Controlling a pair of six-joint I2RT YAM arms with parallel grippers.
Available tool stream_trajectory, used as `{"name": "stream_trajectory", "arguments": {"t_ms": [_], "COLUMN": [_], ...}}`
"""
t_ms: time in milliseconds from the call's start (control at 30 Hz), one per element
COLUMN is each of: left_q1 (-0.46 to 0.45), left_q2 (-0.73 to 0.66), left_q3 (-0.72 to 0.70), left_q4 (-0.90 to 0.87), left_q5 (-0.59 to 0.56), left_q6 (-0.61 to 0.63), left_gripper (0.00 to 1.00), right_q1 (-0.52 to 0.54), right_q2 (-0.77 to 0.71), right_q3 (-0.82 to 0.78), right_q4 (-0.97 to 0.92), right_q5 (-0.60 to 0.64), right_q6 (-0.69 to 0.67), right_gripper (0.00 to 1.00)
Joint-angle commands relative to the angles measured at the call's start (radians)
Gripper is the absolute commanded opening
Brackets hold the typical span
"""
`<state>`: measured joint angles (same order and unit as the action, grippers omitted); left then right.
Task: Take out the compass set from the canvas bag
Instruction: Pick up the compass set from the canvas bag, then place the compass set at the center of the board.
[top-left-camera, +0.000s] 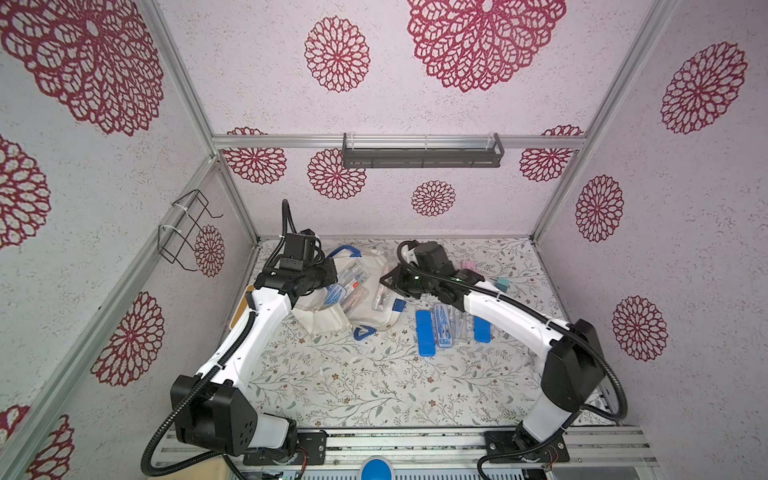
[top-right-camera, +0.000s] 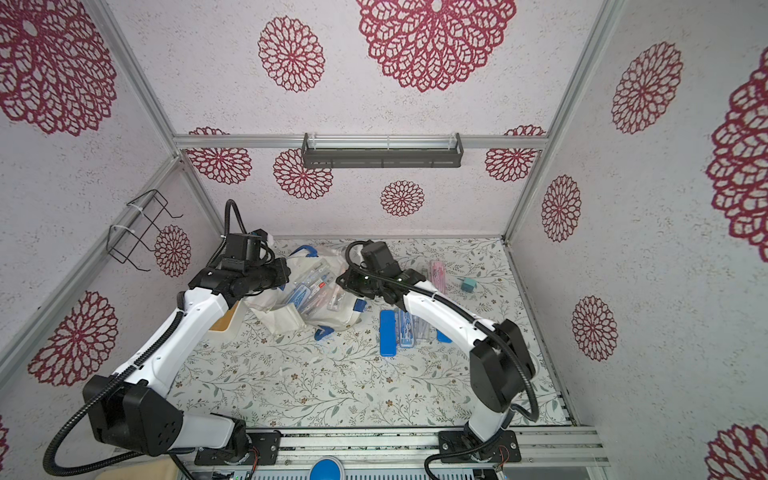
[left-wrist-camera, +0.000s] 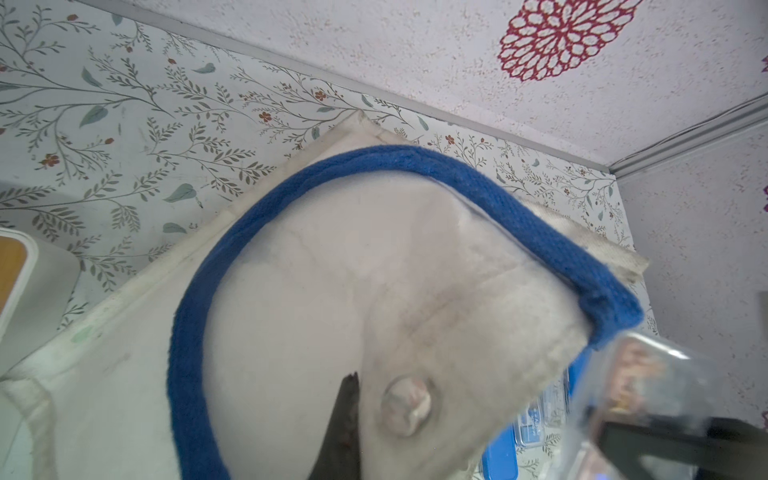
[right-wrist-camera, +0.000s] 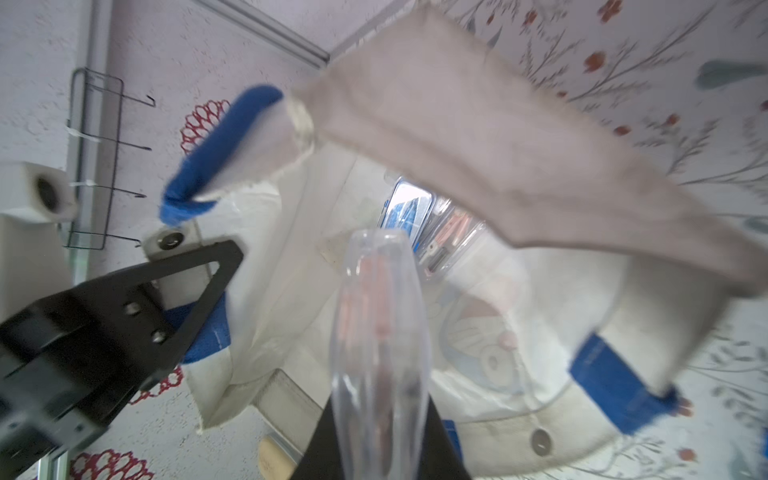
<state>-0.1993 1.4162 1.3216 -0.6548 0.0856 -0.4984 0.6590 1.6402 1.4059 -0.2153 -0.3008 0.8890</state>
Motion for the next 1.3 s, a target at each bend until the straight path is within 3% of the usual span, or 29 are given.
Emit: {"name": "stream_trajectory", "arguments": {"t_ms": [0,167,400,600,933,1267], "left_q1": [0.024,0.044,0.079,0.086,0.092,0.092], "left_q2": [0.009,0.010,0.002,-0.005,-0.003,0.000], "left_q3": [0.041,0.060,0.062,0.065,0.064,0.067], "left_q4": [-0.012,-0.028,-0.036,-0.048,-0.078,-0.071], "left_q5": [0.001,0.009,0.012,0.024,0.055,0.100], "left_q6": [0.017,0.030,0.034,0.048,0.063,0.060], "left_gripper": [0.00,0.00,0.00,0.00,0.00,0.00], "right_q1": [-0.113,-0.246,-0.279,-0.277,-0.265,-0.260], "right_q2": [-0.092,-0.022,0.273,0.498,0.725,0.842], "right_q3": [-0.051,0.031,0.277,0.468,0.702,0.820], "right_q4": [0.001,-0.201,-0.425,-0.445,-0.441,-0.463], "right_q5": [-0.050,-0.082,-0.073,-0.111,-0.177,-0.199], "right_q6": [-0.135,-0.317,-0.457,-0.430,-0.384,-0.364], "right_gripper": [0.11,0.11,0.10,0.10,0.13,0.15]}}
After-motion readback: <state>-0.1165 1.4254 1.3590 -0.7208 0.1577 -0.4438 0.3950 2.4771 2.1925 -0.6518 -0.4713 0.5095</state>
